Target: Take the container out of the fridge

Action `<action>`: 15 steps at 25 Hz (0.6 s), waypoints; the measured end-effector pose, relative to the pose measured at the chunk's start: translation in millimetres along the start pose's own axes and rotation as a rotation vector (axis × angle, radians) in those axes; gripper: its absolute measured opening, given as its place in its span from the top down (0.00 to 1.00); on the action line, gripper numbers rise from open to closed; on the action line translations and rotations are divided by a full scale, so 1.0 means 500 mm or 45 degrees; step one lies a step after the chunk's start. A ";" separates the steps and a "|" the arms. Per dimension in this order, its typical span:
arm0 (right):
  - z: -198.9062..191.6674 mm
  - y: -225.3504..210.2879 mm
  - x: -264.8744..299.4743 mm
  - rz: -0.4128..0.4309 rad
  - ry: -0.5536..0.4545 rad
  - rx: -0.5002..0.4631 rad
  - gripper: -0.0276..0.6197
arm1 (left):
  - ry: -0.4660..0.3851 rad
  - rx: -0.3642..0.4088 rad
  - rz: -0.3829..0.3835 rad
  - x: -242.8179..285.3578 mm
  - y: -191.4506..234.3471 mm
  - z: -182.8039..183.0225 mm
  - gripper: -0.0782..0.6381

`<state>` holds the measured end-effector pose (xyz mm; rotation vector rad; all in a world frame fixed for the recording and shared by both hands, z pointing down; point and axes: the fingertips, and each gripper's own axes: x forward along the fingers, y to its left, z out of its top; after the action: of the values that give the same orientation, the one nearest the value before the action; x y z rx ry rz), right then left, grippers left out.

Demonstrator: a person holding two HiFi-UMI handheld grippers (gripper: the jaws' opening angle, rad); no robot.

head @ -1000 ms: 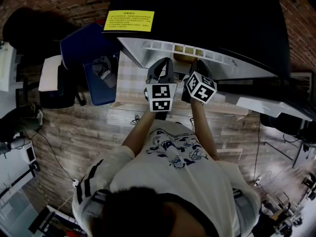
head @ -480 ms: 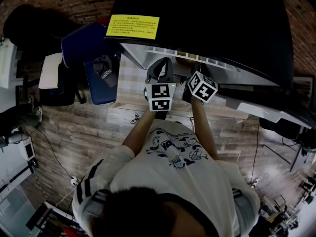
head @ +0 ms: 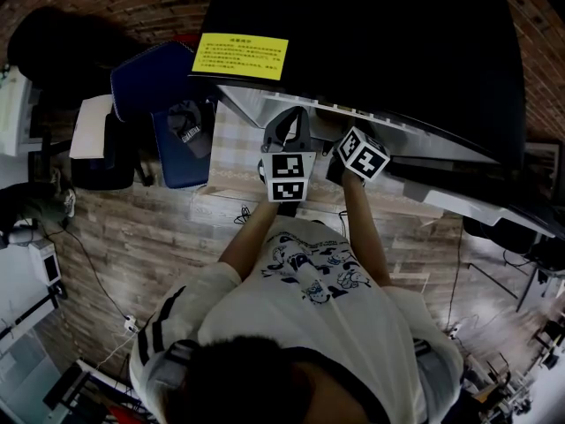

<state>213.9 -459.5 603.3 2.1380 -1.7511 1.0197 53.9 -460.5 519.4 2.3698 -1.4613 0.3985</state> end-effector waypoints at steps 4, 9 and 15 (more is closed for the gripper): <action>-0.001 -0.001 0.008 -0.028 0.021 -0.001 0.82 | 0.001 -0.002 0.001 0.002 0.003 0.001 0.86; -0.005 0.000 0.018 -0.051 0.041 0.017 0.82 | 0.003 -0.017 0.006 0.004 0.014 -0.001 0.86; -0.018 -0.004 0.023 -0.092 0.065 0.040 0.87 | 0.001 -0.023 0.019 0.002 0.030 0.000 0.86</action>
<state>212.9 -463.2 617.8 2.1573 -1.6331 1.0805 40.9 -467.6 522.0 2.3459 -1.4774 0.3883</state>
